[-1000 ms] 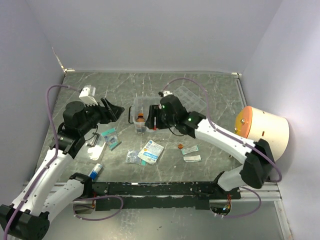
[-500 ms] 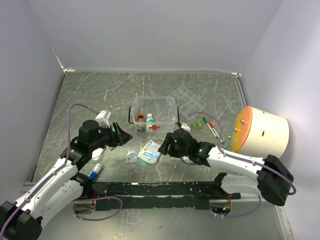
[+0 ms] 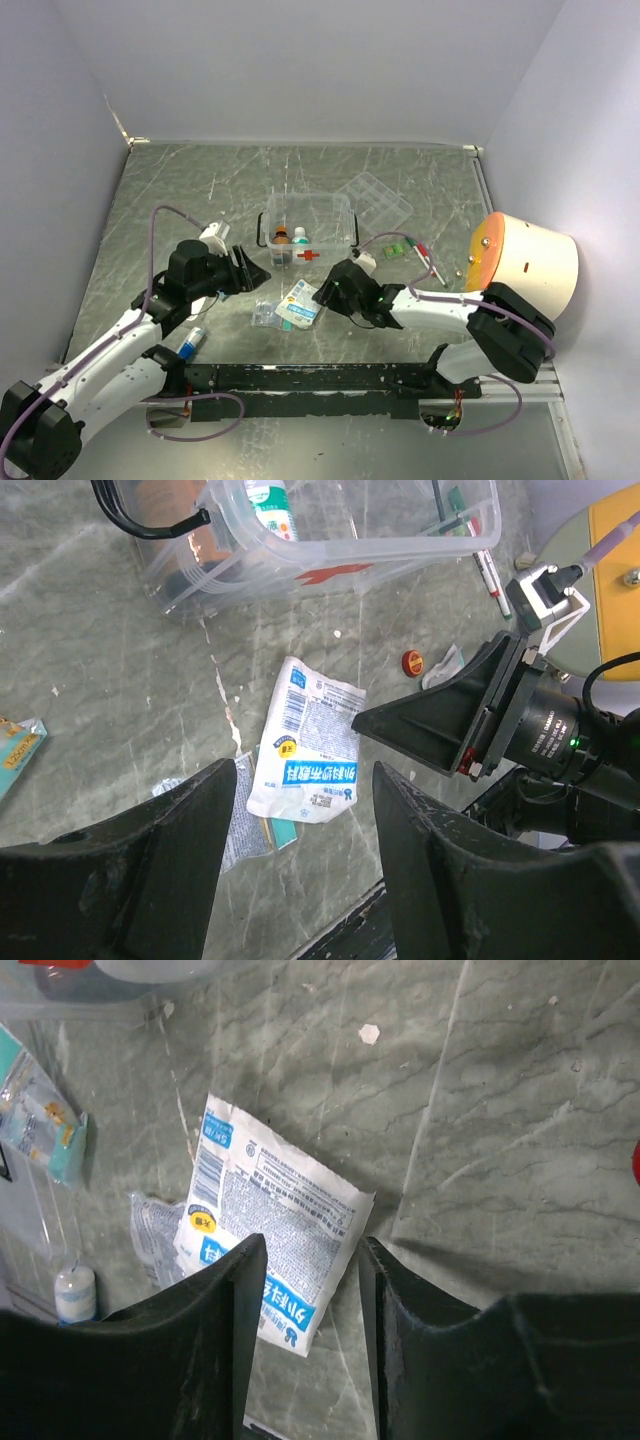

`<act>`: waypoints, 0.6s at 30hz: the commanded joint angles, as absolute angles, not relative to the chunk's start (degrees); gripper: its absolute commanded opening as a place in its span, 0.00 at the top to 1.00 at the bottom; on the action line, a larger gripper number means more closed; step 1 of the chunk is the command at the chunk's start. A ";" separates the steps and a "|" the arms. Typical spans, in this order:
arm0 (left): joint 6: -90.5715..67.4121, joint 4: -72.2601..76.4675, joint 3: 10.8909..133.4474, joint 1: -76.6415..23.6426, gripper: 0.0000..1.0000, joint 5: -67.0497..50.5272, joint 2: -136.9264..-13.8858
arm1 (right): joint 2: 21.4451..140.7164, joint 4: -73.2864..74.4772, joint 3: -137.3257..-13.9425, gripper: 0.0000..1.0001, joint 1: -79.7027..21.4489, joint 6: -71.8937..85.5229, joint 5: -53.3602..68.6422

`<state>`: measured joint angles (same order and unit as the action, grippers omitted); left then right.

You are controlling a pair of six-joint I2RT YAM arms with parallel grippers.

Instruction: Organize the medicine kit

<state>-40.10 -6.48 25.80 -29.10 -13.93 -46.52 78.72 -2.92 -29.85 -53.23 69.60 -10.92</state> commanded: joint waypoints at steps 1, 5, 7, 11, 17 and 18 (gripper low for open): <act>-39.82 -2.30 26.28 -29.62 0.32 -12.51 -46.53 | 80.55 -1.34 -32.33 0.59 -53.47 70.39 -14.60; -39.93 -2.53 26.62 -29.61 0.32 -12.02 -45.93 | 82.40 -1.67 -33.37 0.64 -53.39 69.06 -14.43; -39.43 -3.60 27.61 -29.62 0.32 -11.40 -45.63 | 83.43 -1.17 -34.43 0.68 -53.46 68.34 -14.30; -39.02 -5.35 28.83 -29.62 0.31 -9.92 -44.71 | 84.70 -0.94 -35.54 0.78 -53.44 67.48 -14.17; -39.72 -6.22 29.74 -29.62 0.31 -8.28 -43.44 | 83.76 -1.94 -35.84 0.96 -53.47 64.43 -14.40; -39.65 -6.47 29.99 -29.62 0.30 -7.91 -43.37 | 83.50 -2.21 -35.81 0.99 -53.51 63.82 -14.41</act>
<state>-39.92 -6.07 27.51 -29.15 -10.44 -44.31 84.20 -1.76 -34.57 -53.28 66.59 -12.60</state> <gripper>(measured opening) 0.692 0.068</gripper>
